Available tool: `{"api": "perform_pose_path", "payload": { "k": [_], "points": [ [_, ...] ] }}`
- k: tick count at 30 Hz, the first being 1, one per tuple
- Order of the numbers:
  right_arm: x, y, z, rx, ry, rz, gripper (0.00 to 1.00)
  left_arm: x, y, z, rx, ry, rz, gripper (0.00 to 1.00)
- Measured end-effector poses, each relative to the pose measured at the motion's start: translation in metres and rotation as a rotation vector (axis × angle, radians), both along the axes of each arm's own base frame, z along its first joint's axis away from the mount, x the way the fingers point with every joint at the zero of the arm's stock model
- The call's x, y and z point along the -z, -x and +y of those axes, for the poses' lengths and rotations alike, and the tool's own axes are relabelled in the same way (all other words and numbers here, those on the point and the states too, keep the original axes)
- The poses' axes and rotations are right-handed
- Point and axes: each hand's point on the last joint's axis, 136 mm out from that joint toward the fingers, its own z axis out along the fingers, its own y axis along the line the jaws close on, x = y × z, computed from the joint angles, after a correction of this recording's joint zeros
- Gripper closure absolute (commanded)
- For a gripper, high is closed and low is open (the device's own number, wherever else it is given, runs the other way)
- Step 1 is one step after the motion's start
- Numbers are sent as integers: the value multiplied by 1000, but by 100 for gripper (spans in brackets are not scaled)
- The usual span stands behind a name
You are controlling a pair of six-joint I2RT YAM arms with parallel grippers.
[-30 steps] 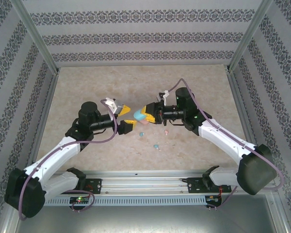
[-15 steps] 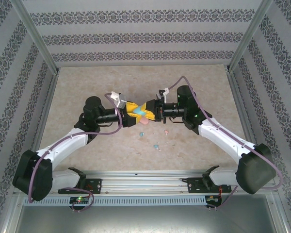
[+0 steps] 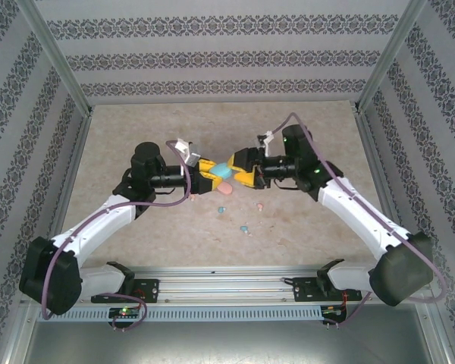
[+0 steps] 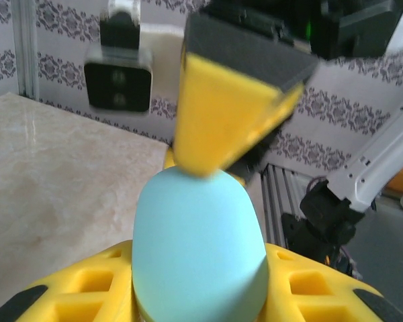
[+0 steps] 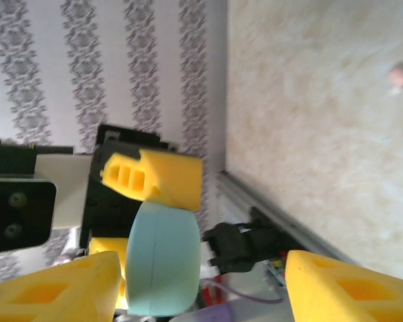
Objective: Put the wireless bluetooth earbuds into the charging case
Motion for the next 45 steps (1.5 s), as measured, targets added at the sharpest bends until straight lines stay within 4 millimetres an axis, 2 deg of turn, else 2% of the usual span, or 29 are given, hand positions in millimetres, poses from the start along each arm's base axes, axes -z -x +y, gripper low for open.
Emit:
{"api": "perform_pose_path", "payload": {
  "k": [3, 6, 13, 22, 24, 28, 32, 35, 38, 40, 45],
  "points": [
    [-22, 1, -17, 9, 83, -120, 29, -10, 6, 2, 20, -52, -37, 82],
    [-33, 14, -22, -27, 110, -185, 27, -13, 11, 4, 40, -101, -60, 83],
    [-13, 38, -8, -139, 164, -159, 26, -8, 22, 5, 103, -162, -34, 85],
    [-3, 41, 20, -180, 136, -122, 28, -4, 22, 2, 142, -169, 4, 85],
    [-3, 40, 27, -187, 123, -121, 34, -2, 22, 2, 147, -170, 14, 86],
    [-2, 38, 39, -196, 96, -97, 56, 0, 23, 1, 151, -171, 22, 85],
    [0, 36, 43, -193, 57, -51, 71, 2, 20, 4, 141, -177, 39, 84],
    [-1, 34, 45, -177, 28, -17, 77, 2, 18, 6, 129, -175, 50, 76],
    [-1, 31, 47, -162, 1, 0, 79, 1, 15, 7, 115, -168, 60, 53],
    [-2, 29, 50, -159, -24, 3, 79, -2, 10, 7, 101, -154, 51, 43],
    [7, 29, 52, -139, -63, 55, 80, -4, 6, 12, 40, -103, 24, 42]
  ]
}}
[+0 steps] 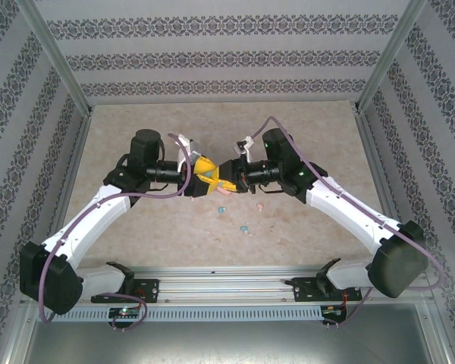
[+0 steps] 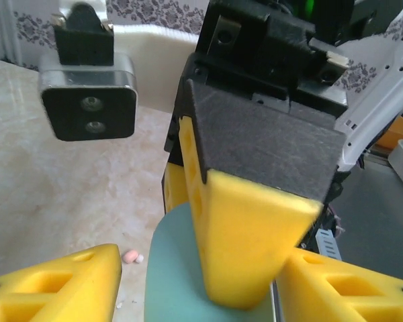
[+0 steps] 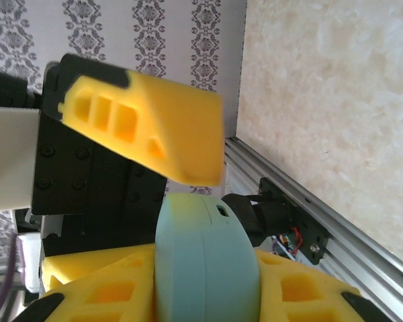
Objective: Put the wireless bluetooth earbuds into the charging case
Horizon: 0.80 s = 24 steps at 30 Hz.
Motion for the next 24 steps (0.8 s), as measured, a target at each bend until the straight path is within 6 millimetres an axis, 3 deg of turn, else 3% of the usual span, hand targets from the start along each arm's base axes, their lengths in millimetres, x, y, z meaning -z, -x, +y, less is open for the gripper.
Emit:
{"api": "perform_pose_path", "payload": {
  "k": [12, 24],
  "points": [
    [-20, -6, -1, 36, -76, 3, 80, 4, -2, 1, -20, 127, 16, 52],
    [-24, -11, -1, 56, -105, 16, 80, -3, -7, -3, 6, 173, 5, 74]
  ]
}}
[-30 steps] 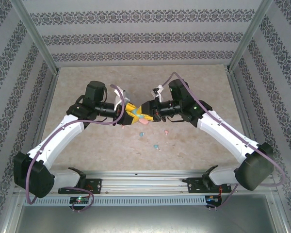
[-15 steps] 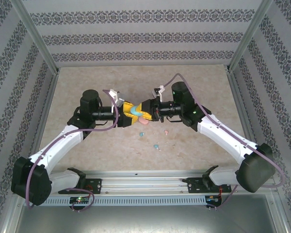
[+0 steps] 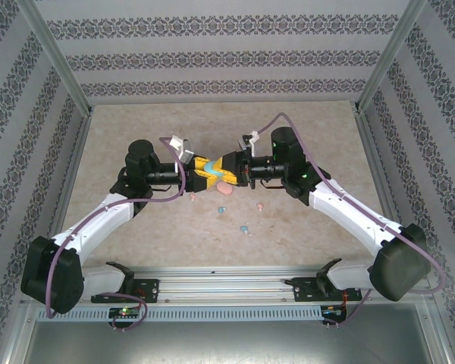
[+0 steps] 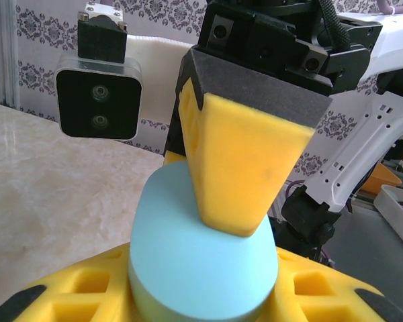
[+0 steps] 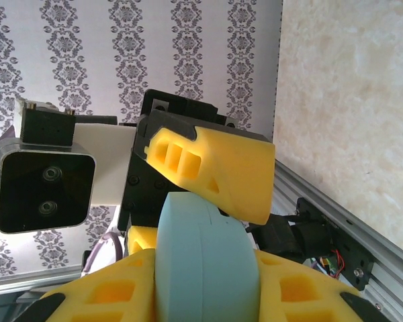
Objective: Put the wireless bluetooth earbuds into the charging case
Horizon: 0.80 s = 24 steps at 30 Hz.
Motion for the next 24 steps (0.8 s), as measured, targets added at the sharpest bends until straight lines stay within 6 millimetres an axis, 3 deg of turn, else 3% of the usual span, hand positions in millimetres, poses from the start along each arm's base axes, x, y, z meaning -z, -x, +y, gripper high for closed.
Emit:
{"api": "perform_pose_path", "payload": {
  "k": [5, 9, 11, 17, 20, 24],
  "points": [
    [-2, 0, 0, 2, -7, 5, 72, -2, 0, 0, 2, 6, -8, 84],
    [-1, 0, 1, -6, -5, -18, 44, -3, 0, 0, 3, 9, -11, 89],
    [5, 3, -1, -14, 22, -33, 36, -3, 0, 0, 4, 8, -11, 90],
    [6, 2, -26, 12, 138, -158, 33, 6, 7, 0, 34, -16, 17, 94],
    [-11, 2, -44, 45, 197, -309, 33, 10, 15, 1, 58, -39, 25, 94],
    [-37, 14, -54, 31, 261, -558, 34, 7, 24, 2, 92, -61, 26, 95]
  ]
}}
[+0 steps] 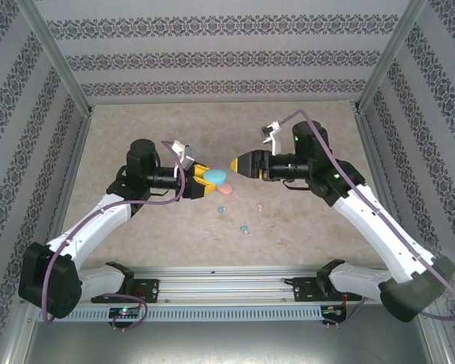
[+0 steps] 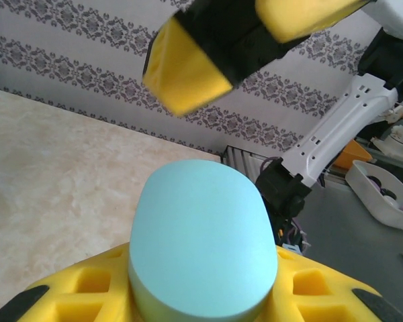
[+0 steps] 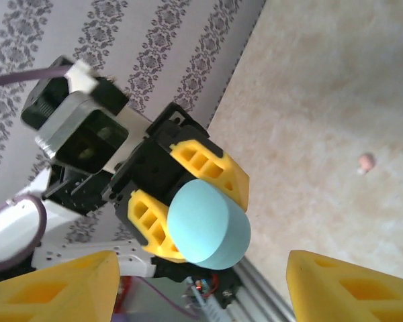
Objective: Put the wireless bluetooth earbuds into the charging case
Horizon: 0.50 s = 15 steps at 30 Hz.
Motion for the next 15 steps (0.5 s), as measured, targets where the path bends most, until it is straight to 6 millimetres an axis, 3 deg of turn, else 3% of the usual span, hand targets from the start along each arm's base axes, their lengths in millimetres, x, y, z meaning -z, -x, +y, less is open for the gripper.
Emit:
{"api": "perform_pose_path", "payload": {
  "k": [6, 15],
  "points": [
    [-10, 20, 6, -110, 140, -298, 31, 1, 8, 1, 40, -24, 24, 95],
    [17, 26, 25, -261, 262, -451, 30, 4, 18, 2, 80, -35, 74, 96]
  ]
}}
